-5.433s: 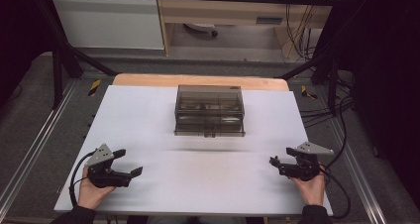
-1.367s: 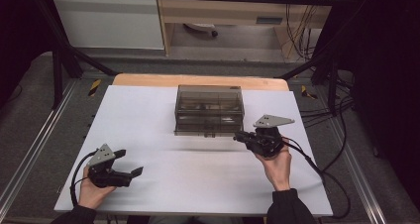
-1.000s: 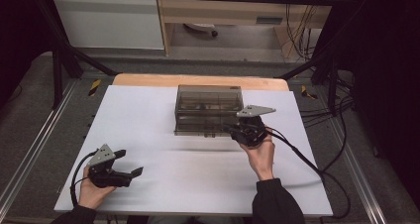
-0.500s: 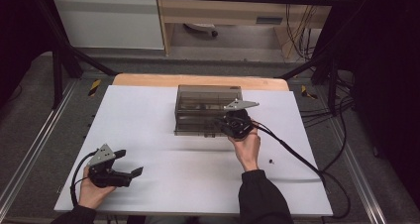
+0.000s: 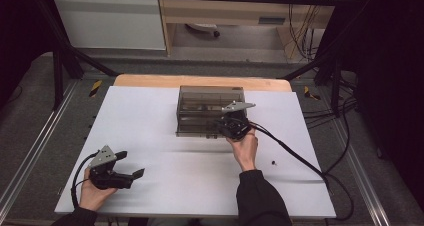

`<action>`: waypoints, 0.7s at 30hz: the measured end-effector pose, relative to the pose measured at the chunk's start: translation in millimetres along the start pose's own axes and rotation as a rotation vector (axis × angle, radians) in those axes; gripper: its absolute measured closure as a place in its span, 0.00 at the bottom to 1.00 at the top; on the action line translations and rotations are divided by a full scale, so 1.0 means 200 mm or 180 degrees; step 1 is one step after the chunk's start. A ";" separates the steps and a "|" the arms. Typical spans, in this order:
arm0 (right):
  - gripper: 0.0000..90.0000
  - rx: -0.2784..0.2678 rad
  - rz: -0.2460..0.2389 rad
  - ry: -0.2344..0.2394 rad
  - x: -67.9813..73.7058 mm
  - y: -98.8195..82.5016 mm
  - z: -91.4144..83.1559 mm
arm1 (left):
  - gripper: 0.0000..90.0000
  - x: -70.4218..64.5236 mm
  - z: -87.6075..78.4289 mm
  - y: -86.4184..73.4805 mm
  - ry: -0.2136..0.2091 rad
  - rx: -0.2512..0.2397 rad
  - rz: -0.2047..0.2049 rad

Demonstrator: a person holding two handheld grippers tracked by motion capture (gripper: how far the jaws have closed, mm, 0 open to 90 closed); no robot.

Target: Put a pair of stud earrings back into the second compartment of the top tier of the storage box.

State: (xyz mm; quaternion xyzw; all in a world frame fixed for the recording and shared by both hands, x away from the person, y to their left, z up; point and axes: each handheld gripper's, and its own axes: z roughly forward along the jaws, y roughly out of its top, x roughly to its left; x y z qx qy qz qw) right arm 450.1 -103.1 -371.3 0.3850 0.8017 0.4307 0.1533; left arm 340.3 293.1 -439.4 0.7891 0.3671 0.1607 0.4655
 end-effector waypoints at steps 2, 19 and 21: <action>0.87 -0.0018 -0.0004 0.0003 0.00 0.00 0.00 | 0.04 0.00 0.00 0.00 -0.0001 -0.0004 -0.0002; 0.24 -0.0315 -0.0003 0.0034 0.01 -0.01 -0.26 | 0.04 0.00 0.00 0.00 0.0002 -0.0004 -0.0005; 0.18 -0.0321 0.0020 -0.0007 -0.01 -0.04 -0.29 | 0.04 0.00 0.00 0.00 0.0001 -0.0002 -0.0004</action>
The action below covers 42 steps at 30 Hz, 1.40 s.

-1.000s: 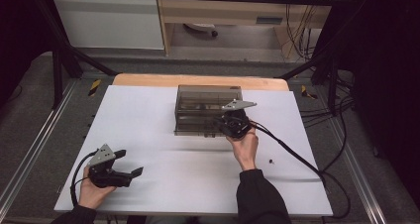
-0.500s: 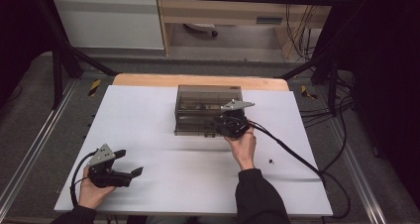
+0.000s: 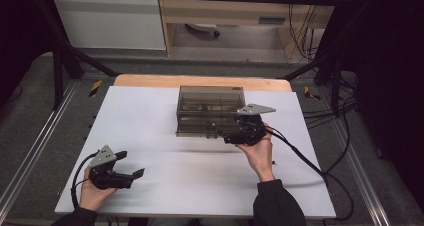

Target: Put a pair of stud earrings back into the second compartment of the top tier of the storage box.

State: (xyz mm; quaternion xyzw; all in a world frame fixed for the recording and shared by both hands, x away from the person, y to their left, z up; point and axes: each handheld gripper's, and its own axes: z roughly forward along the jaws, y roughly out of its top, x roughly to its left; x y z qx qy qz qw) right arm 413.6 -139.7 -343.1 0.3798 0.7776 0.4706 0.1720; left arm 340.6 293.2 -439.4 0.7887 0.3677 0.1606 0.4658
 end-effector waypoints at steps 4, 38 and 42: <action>0.08 -0.0035 0.0068 -0.0064 -0.04 -0.06 -0.09 | 0.04 0.00 0.00 0.00 0.0002 0.0003 0.0000; 0.10 0.0420 0.0345 -0.0335 -0.36 -0.64 -0.36 | 0.04 0.00 0.01 0.00 0.0007 0.0009 -0.0009; 0.19 0.0463 0.0369 -0.0361 -0.40 -0.70 -0.38 | 0.04 0.00 0.01 0.00 0.0004 0.0014 0.0001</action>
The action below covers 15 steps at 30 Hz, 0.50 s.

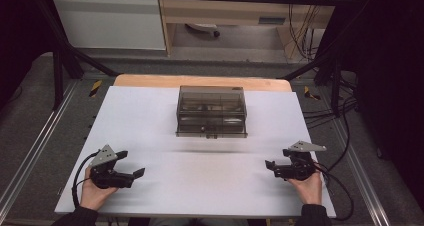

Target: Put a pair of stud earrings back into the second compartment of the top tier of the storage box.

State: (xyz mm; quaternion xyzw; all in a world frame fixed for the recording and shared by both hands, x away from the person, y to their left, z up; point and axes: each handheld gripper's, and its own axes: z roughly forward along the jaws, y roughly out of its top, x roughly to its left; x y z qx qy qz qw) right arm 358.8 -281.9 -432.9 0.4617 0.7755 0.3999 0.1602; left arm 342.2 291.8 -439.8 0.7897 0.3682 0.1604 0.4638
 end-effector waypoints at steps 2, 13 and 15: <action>0.25 0.0021 0.0001 -0.0007 -0.02 -0.02 0.00 | 0.04 0.00 0.00 0.00 -0.0003 -0.0006 -0.0002; 0.61 0.0151 -0.0063 -0.0039 -0.06 -0.06 0.02 | 0.04 0.00 0.00 0.00 -0.0009 -0.0002 0.0005; 0.65 0.0146 -0.0084 -0.0041 -0.06 -0.06 0.02 | 0.04 0.00 0.00 0.00 -0.0007 -0.0003 0.0004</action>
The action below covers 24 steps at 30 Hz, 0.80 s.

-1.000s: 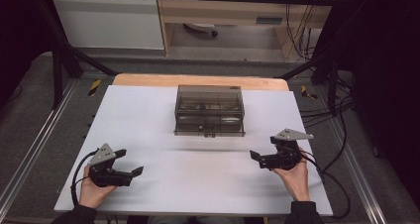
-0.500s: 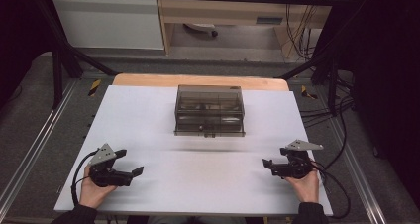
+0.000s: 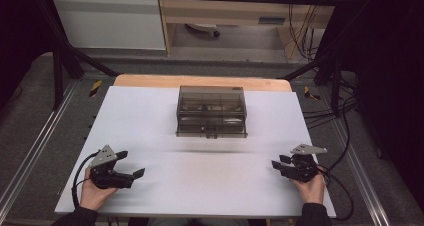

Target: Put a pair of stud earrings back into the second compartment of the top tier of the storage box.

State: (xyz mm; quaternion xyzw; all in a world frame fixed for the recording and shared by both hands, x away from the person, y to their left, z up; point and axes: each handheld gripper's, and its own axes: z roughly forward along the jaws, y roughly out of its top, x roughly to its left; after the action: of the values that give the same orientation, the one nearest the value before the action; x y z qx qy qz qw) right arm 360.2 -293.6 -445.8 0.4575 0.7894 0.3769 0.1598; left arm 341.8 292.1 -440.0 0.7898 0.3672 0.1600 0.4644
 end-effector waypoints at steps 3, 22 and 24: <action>0.69 -0.0001 -0.0020 -0.0001 0.00 0.00 0.00 | 0.04 0.00 0.00 0.00 -0.0001 0.0002 0.0006; 0.85 0.0102 -0.0114 -0.0002 -0.01 -0.01 0.04 | 0.04 0.00 0.00 0.00 -0.0004 0.0007 0.0009; 0.87 0.0108 -0.0114 -0.0003 0.00 -0.01 0.04 | 0.04 0.00 0.00 0.00 -0.0005 0.0008 0.0010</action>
State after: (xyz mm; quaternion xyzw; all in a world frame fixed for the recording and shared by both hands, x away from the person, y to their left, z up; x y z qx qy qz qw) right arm 364.8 -290.9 -453.2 0.4462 0.8036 0.3604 0.1591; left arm 341.8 291.4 -440.3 0.7911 0.3659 0.1596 0.4635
